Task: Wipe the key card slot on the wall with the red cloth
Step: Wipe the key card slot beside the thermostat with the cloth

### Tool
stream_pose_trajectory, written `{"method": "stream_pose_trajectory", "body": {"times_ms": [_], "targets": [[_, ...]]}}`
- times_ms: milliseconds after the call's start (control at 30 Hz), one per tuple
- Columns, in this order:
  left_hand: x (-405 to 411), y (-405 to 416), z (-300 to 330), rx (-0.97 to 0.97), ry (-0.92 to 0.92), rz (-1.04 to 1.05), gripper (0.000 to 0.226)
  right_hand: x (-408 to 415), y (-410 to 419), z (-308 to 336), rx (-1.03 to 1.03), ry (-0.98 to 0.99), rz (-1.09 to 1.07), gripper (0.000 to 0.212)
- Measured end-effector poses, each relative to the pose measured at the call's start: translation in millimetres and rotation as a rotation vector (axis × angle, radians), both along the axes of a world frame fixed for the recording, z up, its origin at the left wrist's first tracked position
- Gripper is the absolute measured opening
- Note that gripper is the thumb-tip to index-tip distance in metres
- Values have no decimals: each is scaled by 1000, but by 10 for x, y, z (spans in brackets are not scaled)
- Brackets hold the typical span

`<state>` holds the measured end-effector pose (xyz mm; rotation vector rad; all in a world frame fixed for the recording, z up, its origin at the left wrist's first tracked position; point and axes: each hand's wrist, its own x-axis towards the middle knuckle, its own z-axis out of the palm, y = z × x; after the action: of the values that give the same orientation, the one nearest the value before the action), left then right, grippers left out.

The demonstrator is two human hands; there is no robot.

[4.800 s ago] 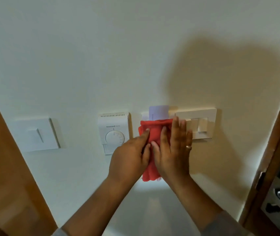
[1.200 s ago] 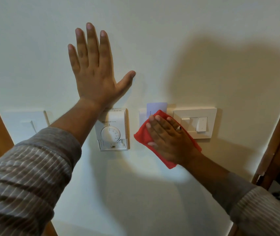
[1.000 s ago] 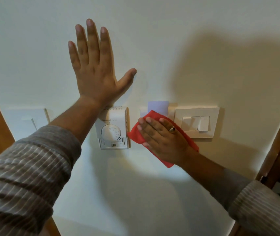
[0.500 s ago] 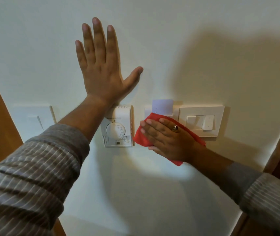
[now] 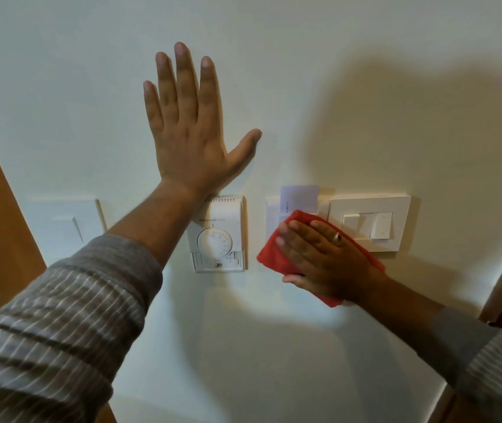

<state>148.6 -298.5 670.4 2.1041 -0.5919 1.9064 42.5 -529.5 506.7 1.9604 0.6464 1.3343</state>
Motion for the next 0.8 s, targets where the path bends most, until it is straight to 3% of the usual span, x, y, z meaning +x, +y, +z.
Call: {"method": "stream_pose_trajectory", "body": {"times_ms": [233, 467, 667, 800], "targets": [[46, -54, -6, -34, -26, 27, 102, 51, 317, 77, 206, -63, -23, 84], [29, -15, -13, -13, -22, 17, 103, -16, 48, 65, -70, 36, -48, 86], [20, -46, -6, -19, -24, 20, 102, 64, 269, -51, 226, -88, -88, 95], [19, -20, -15, -13, -17, 9, 103, -8, 213, -75, 156, -25, -61, 96]]}}
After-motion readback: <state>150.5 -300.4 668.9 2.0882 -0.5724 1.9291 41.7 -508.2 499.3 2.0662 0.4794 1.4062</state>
